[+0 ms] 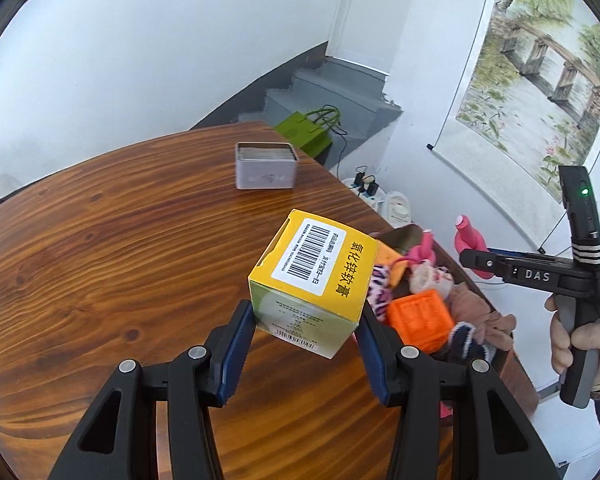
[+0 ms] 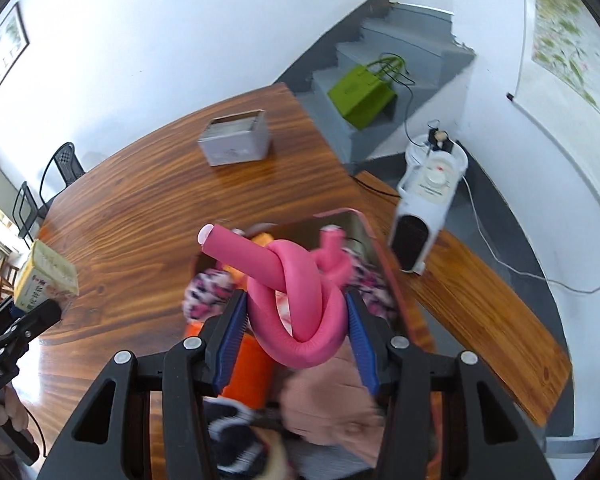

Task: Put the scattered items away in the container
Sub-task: 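Carry the yellow box and pink tube over the pink box with both tools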

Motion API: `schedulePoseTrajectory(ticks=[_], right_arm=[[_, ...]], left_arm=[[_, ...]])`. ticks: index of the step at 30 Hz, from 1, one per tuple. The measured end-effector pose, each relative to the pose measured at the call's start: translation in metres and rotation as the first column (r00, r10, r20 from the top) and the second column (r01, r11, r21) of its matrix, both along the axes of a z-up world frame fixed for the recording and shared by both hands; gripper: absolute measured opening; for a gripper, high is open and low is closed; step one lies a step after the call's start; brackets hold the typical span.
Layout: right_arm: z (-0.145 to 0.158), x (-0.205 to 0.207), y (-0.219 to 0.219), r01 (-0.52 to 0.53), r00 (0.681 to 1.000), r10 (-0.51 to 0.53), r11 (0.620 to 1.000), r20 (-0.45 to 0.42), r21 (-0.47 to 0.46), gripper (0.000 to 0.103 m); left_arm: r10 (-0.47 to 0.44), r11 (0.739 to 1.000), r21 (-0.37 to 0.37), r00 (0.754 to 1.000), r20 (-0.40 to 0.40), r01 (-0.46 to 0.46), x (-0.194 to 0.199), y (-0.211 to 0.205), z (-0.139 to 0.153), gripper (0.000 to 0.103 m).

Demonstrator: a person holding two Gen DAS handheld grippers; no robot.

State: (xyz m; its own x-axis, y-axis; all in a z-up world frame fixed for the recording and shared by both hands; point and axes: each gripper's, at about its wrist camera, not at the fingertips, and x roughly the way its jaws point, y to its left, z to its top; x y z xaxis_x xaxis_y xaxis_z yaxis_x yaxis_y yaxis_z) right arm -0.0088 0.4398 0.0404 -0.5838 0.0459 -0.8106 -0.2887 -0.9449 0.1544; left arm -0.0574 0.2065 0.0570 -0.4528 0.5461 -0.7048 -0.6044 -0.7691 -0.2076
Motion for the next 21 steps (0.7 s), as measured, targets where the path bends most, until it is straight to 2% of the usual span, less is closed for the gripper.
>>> schedulePoseTrajectory(ticks=[4, 11, 16, 21], right_arm=[[-0.005, 0.002, 0.012, -0.014, 1.000, 0.014, 1.000, 0.001, -0.007, 0.053], [-0.033, -0.027, 0.022, -0.028, 0.999, 0.030, 0.999, 0.039, -0.046, 0.053], [-0.053, -0.054, 0.025, -0.049, 0.995, 0.052, 0.998, 0.082, -0.039, 0.053], [-0.060, -0.069, 0.025, -0.065, 0.992, 0.066, 0.998, 0.104, -0.011, 0.051]], left_arm=[[-0.003, 1.000, 0.008, 1.000, 0.005, 0.003, 0.012, 0.014, 0.001, 0.052], [0.017, 1.000, 0.019, 1.000, 0.004, -0.017, 0.029, 0.023, 0.007, 0.052], [0.046, 0.999, 0.015, 0.999, 0.008, -0.046, 0.036, 0.021, 0.007, 0.052], [0.057, 0.998, 0.011, 0.998, 0.008, -0.057, 0.041, 0.023, 0.008, 0.052]])
